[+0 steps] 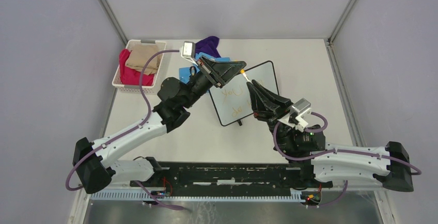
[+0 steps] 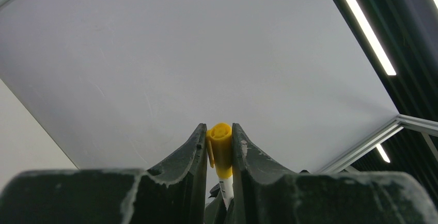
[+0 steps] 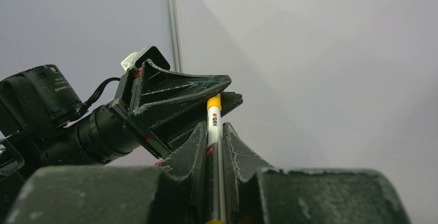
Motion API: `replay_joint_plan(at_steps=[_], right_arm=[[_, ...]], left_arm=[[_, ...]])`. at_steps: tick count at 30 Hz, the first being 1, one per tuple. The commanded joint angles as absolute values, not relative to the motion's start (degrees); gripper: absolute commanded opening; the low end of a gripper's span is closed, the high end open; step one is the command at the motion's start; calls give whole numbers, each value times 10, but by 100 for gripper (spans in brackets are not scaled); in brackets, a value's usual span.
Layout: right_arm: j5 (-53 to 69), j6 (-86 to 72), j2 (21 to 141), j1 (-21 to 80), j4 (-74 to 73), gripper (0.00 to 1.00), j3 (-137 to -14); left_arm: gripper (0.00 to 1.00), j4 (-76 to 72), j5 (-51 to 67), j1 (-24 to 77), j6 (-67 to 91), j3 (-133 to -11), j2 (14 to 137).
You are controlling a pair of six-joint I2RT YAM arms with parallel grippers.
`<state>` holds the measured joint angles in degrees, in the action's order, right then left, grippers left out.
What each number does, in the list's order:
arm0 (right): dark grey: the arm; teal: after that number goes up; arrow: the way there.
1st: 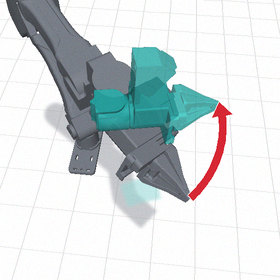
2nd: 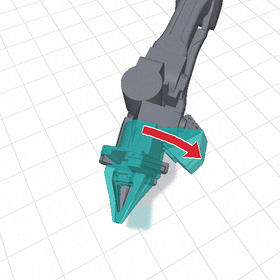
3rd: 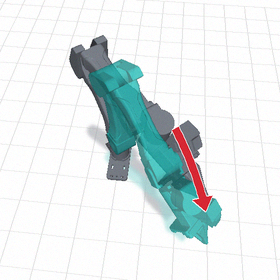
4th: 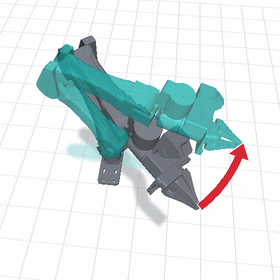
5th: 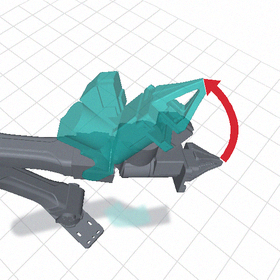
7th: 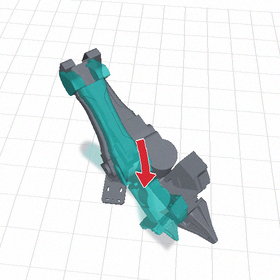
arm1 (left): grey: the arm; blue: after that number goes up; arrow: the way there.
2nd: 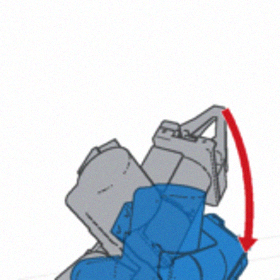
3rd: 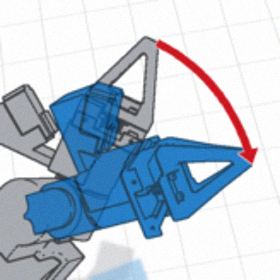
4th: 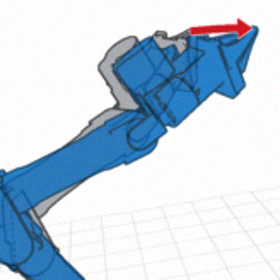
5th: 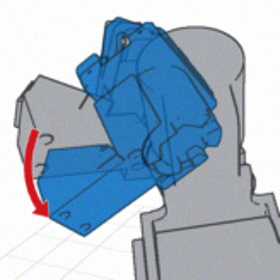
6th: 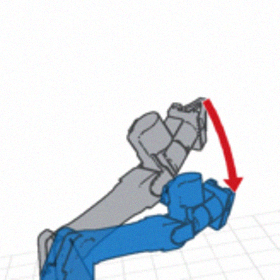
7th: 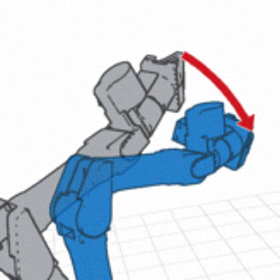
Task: Write a sentence on the whiteboard
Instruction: Close the whiteboard marker at the center of the board.
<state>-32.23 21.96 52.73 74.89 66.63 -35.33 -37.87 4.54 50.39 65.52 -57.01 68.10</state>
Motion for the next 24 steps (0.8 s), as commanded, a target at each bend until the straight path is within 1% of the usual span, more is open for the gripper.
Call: replay_joint_plan(at_steps=[1, 13, 24], right_arm=[[-342, 227, 540, 736, 660, 0, -382], [-344, 225, 544, 730, 659, 0, -386], [-349, 168, 550, 715, 641, 0, -400]], left_arm=[[2, -383, 118, 543, 656, -562, 674], [2, -382, 123, 571, 649, -559, 685], [2, -393, 138, 588, 627, -553, 687]])
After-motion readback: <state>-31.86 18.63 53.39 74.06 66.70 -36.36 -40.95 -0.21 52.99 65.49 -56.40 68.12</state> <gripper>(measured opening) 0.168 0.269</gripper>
